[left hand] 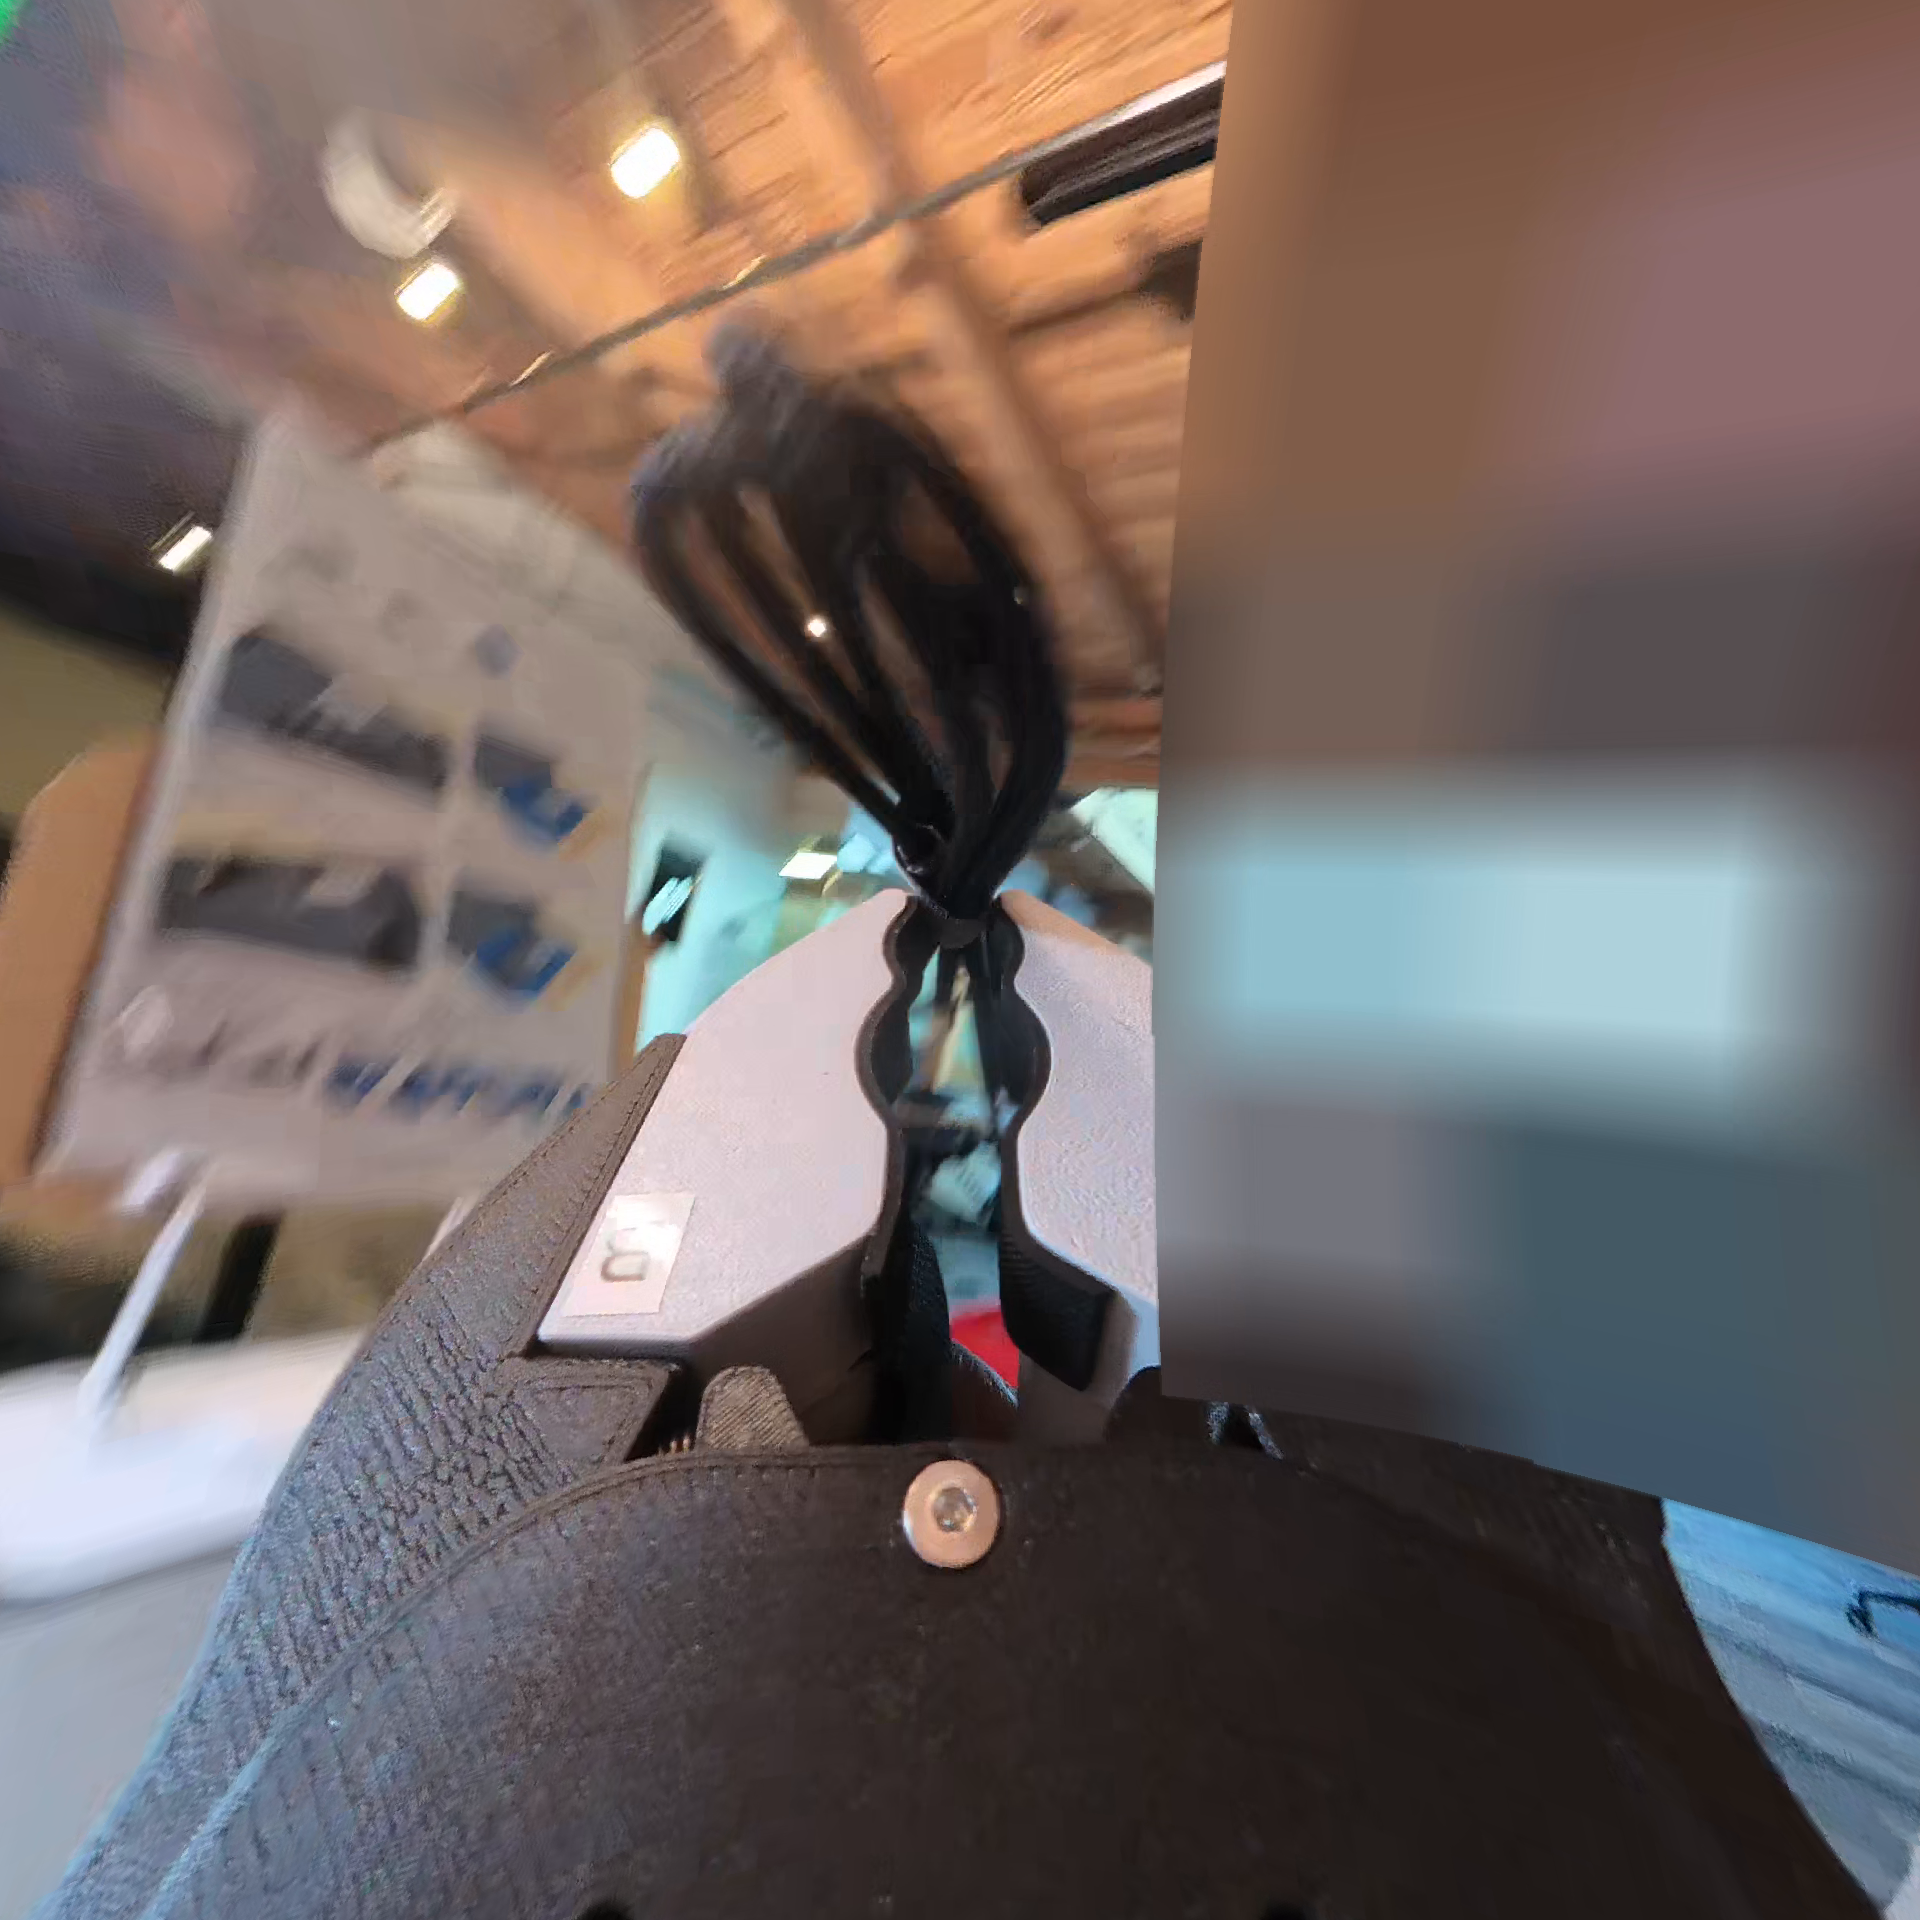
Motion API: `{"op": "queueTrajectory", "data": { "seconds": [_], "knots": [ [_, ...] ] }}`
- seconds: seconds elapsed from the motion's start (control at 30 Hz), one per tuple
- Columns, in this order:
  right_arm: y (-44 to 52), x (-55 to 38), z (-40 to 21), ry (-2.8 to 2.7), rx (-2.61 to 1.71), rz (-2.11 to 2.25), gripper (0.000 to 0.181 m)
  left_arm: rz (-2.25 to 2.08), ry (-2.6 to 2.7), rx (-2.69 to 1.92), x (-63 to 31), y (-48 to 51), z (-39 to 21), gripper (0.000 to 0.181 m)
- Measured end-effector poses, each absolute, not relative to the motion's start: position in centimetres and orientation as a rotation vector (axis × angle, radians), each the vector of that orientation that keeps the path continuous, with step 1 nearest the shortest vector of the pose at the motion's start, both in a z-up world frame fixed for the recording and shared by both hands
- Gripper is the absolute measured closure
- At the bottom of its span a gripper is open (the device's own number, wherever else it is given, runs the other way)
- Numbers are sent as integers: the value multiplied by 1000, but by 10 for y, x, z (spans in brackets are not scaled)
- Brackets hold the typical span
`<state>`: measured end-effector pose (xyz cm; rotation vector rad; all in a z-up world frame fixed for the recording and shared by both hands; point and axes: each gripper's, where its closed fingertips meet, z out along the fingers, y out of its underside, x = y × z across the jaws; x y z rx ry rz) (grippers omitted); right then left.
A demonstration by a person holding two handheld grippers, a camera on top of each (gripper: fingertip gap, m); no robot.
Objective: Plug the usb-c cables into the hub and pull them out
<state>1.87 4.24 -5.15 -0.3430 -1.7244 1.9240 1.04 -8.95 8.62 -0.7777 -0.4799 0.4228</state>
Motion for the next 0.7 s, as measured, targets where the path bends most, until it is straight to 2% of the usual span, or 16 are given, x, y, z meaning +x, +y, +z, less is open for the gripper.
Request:
{"op": "queueTrajectory", "data": {
  "seconds": [0.03,0.23,0.33,0.5,0.6,0.7],
  "knots": [
    [51,16,-48,-1681,-327,1843,176,418,-550,-804,1,-92,69,169],
    [83,5,-40,-1528,-176,1361,176,288,-897,-1045,-19,-78,-50,169],
    [86,0,-43,-1545,-189,1290,176,228,-1011,-1173,-17,-71,-93,169],
    [86,-15,-56,-1661,-610,1644,176,144,-1027,-1549,4,-59,-142,139],
    [79,-21,-73,-1766,-1004,2055,176,389,-927,-1704,10,-66,-141,138],
    [71,-23,-86,-1851,-1264,2285,176,634,-659,-1669,20,-55,-109,142]
  ]
}}
